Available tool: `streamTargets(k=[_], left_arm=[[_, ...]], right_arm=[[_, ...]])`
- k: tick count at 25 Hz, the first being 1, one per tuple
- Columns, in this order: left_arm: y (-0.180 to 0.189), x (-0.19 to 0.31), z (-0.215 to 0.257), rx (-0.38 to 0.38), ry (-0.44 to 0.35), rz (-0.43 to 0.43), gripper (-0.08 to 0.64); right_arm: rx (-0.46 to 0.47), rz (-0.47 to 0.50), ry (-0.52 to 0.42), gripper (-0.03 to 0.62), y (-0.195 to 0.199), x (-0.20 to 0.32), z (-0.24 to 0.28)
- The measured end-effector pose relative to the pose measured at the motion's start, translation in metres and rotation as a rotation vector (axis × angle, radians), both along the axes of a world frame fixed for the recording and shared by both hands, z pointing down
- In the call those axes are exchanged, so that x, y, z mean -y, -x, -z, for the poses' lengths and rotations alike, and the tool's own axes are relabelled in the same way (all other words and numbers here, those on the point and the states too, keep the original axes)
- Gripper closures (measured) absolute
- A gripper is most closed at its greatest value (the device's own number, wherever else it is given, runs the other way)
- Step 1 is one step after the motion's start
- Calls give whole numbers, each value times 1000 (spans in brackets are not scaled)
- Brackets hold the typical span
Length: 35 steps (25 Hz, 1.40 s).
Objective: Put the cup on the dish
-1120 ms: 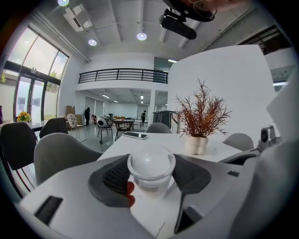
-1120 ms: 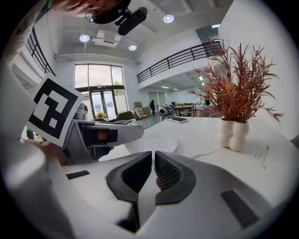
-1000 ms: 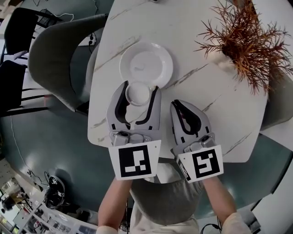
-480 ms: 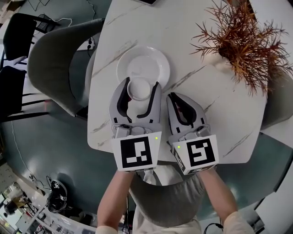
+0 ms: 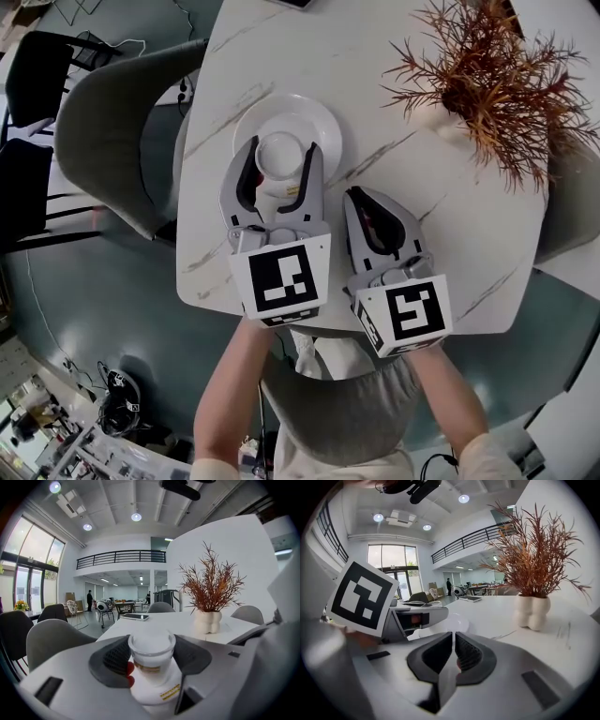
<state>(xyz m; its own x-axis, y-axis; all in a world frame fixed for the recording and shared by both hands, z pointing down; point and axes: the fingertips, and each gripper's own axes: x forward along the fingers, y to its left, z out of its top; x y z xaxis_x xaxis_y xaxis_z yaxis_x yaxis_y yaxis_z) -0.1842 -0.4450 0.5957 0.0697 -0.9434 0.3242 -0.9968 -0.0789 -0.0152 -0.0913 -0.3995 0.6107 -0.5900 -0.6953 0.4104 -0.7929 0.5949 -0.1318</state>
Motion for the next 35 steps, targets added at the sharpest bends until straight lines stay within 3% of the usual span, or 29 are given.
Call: streamTargets(k=[9, 15, 16, 18, 29, 35], left_arm=[[3, 7, 1, 16, -34, 10, 285], [0, 11, 14, -15, -108, -4, 258], [0, 10, 14, -9, -104, -8, 216], [1, 7, 14, -8, -94, -16, 204], [9, -45, 11, -103, -30, -1, 204], [-4, -77, 11, -141, 16, -19, 206]], right_arm=[[-1, 8, 0, 586, 0, 0, 1], [3, -1, -3, 586, -3, 2, 5], [0, -4, -3, 587, -4, 1, 5], [-3, -12, 2, 586, -7, -1, 6], [52, -54, 31, 586, -13, -9, 20], [35, -53, 21, 588, -20, -24, 31]])
